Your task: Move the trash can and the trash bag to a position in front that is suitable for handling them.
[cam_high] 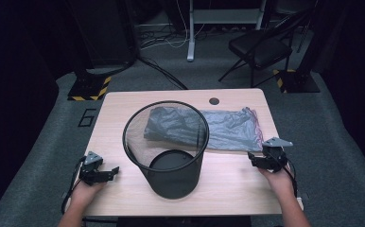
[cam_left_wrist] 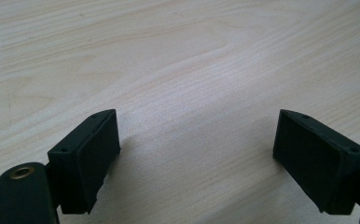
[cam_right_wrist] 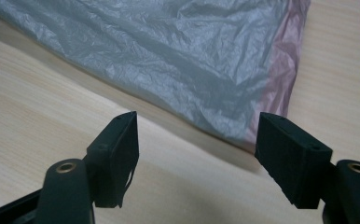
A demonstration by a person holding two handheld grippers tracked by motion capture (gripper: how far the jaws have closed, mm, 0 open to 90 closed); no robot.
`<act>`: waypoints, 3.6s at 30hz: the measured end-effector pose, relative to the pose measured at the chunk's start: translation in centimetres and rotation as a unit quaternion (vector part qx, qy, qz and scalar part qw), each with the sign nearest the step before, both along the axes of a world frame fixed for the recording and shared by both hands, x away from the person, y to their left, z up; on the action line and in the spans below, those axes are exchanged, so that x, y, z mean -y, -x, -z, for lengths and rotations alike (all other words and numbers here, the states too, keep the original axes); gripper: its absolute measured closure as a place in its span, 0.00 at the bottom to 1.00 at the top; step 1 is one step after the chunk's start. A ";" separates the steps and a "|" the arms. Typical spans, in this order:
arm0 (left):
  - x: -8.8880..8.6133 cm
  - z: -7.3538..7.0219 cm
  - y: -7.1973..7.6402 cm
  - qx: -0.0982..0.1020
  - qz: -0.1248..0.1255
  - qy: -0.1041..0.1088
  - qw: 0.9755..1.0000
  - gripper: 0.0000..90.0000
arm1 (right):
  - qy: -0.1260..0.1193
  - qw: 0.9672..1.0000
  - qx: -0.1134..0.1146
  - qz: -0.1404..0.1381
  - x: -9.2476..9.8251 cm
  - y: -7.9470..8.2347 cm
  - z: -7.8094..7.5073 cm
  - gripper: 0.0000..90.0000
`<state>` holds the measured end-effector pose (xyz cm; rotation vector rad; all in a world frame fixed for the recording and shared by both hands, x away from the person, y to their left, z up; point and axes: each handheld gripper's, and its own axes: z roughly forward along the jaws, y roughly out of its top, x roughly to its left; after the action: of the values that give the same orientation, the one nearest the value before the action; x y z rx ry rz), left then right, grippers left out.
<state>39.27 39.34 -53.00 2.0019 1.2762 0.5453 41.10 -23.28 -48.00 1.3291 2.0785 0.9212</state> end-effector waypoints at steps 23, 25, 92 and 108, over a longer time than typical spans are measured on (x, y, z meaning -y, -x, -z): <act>0.1 0.0 -0.8 0.002 0.000 -0.004 1.000 0.16 | 0.012 0.998 -0.044 0.037 -1.1 -7.6 3.0 0.30; 0.2 0.0 -0.8 0.002 -0.001 -0.002 1.000 0.16 | 0.015 0.998 -0.048 0.035 -1.2 -7.7 3.2 0.32; 0.1 0.0 -0.8 0.000 0.022 -0.002 1.000 0.16 | -0.016 0.989 -0.095 -0.113 -4.3 3.3 2.8 0.95; 0.1 0.0 -0.8 0.000 0.022 -0.002 1.000 0.16 | -0.029 0.983 -0.024 -0.179 -8.2 7.0 -0.9 0.55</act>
<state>40.10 39.27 -52.97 2.0284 1.2295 0.5275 34.08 -15.12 -47.10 1.0284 2.3920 1.1133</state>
